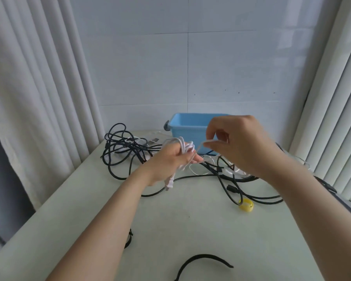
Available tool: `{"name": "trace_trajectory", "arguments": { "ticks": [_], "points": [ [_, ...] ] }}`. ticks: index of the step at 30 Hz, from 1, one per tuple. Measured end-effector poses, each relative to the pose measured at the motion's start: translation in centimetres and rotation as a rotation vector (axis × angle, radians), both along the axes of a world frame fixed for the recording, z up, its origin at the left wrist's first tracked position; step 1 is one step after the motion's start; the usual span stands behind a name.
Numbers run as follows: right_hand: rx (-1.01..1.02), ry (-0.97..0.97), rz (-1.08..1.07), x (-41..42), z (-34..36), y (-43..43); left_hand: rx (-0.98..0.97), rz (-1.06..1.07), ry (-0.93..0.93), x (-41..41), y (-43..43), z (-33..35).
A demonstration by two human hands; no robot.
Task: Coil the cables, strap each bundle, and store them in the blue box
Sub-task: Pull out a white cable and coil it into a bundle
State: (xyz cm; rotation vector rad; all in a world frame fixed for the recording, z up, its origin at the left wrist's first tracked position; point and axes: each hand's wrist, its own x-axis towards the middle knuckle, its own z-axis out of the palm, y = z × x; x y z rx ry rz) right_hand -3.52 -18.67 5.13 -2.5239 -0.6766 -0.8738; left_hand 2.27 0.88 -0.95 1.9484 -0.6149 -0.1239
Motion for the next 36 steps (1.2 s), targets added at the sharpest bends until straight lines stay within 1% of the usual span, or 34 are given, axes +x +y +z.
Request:
{"name": "trace_trajectory", "arguments": {
  "ticks": [1, 3, 8, 12, 14, 17, 19, 22, 25, 28, 30, 32, 34, 36],
  "points": [
    [0.027, -0.017, -0.005, 0.3, -0.1, -0.4, 0.011, -0.047, 0.036, -0.3, -0.2, 0.1],
    [0.083, -0.046, -0.025, 1.0, -0.4, -1.0, -0.025, -0.123, 0.117, -0.7, -0.3, 0.4],
    [0.219, -0.029, -0.080, 2.6, -1.2, -2.5, -0.213, -0.321, 0.298, -0.9, 0.1, 1.0],
    [0.266, -0.006, -0.097, 3.5, -2.0, -2.9, -0.266, -0.434, 0.296, -1.4, 0.2, 1.7],
    [0.257, -0.003, -0.121, 4.1, -2.6, -3.0, -0.336, -0.538, 0.315, -1.5, 0.4, 2.0],
    [0.204, 0.066, -0.150, 4.8, -3.7, -3.4, -0.459, -0.688, 0.311, -1.9, 0.5, 2.5],
    [0.148, 0.142, -0.145, 5.2, -4.4, -3.3, -0.590, -0.785, 0.321, -1.9, 0.6, 2.9],
    [0.089, 0.245, -0.128, 5.5, -5.8, -2.5, -0.838, -0.897, 0.410, -1.9, 0.8, 3.5],
    [0.052, 0.351, -0.112, 5.4, -7.1, -1.2, -1.024, -0.827, 0.440, -2.2, 1.1, 4.5],
    [-0.089, 0.453, -0.060, 5.3, -8.6, 0.3, -1.117, -0.663, 0.337, -1.9, 1.7, 5.5],
    [-0.205, 0.499, -0.053, 5.2, -9.8, 1.0, -1.123, -0.555, 0.233, -1.2, 2.5, 5.7],
    [-0.260, 0.569, -0.028, 5.2, -10.7, 1.4, -1.104, -0.441, 0.151, -0.6, 3.4, 5.6],
    [-0.302, 0.615, -0.009, 5.1, -11.0, 1.6, -1.100, -0.289, 0.119, -0.1, 4.2, 5.3],
    [-0.374, 0.608, 0.015, 4.4, -10.5, 1.9, -1.097, -0.118, 0.107, 0.5, 4.3, 4.8]
  ]
}}
